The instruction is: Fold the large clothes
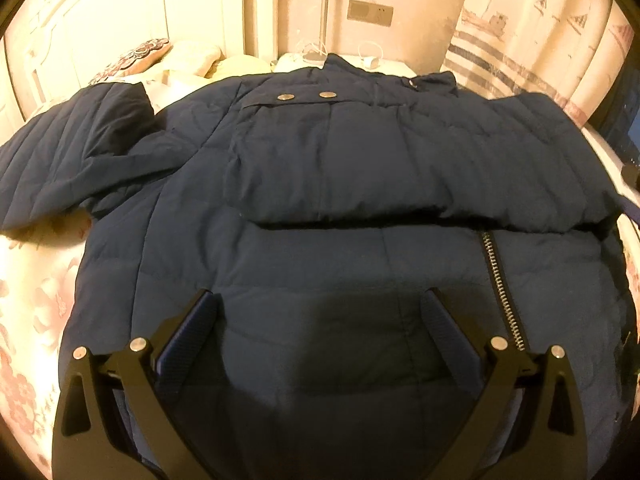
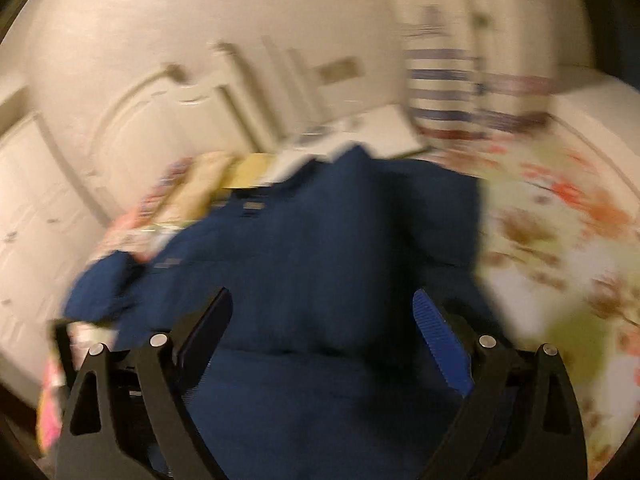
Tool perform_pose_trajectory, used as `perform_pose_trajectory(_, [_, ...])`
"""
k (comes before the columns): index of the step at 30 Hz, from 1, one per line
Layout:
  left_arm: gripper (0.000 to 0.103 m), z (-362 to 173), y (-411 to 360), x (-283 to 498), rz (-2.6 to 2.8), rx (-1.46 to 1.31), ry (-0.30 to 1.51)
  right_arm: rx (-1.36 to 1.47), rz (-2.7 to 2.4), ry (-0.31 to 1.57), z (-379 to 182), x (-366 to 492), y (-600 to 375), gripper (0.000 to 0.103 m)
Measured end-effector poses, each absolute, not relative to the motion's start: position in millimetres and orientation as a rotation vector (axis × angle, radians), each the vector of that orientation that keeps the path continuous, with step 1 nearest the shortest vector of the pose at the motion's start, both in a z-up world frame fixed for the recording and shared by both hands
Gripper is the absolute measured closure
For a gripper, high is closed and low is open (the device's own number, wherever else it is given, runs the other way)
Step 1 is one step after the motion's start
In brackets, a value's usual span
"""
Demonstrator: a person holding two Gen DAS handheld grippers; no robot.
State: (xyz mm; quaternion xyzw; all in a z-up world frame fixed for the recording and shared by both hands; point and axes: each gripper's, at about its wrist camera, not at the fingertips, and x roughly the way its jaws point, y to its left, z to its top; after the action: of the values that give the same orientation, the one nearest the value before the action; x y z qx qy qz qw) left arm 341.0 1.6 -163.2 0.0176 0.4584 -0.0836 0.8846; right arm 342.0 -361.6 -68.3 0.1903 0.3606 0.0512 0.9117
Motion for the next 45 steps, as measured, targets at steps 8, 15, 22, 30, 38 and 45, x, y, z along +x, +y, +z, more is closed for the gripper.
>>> perform_pose_trajectory(8, [0.005,-145.4,36.1,372.3,-0.284,-0.339,1.0,0.464,0.016,0.741,-112.0,337.9,-387.4,0.013])
perform_pose_trajectory(15, [0.043,-150.0,20.9,421.9,-0.142,-0.335,0.984,0.553,0.033,0.672,-116.9,329.0,-405.2,0.015])
perform_pose_trajectory(22, [0.097,-80.1,27.8,380.6,-0.128,-0.314,0.698,0.651,0.017,0.638,-121.7,320.1,-421.4,0.014])
perform_pose_trajectory(30, [0.096,-72.9,81.8,371.5,0.0,-0.332,0.689,0.684,0.002,0.642,-125.6,321.8,-429.0,0.014])
perform_pose_trajectory(38, [0.013,-73.9,56.8,329.5,0.294,-0.007,0.52,0.661,-0.013,0.647,-124.9,321.8,-425.7,0.014])
perform_pose_trajectory(45, [0.005,-122.6,27.5,374.7,0.094,0.095,0.753,0.556,-0.027,0.655,-115.4,322.5,-410.0,0.014])
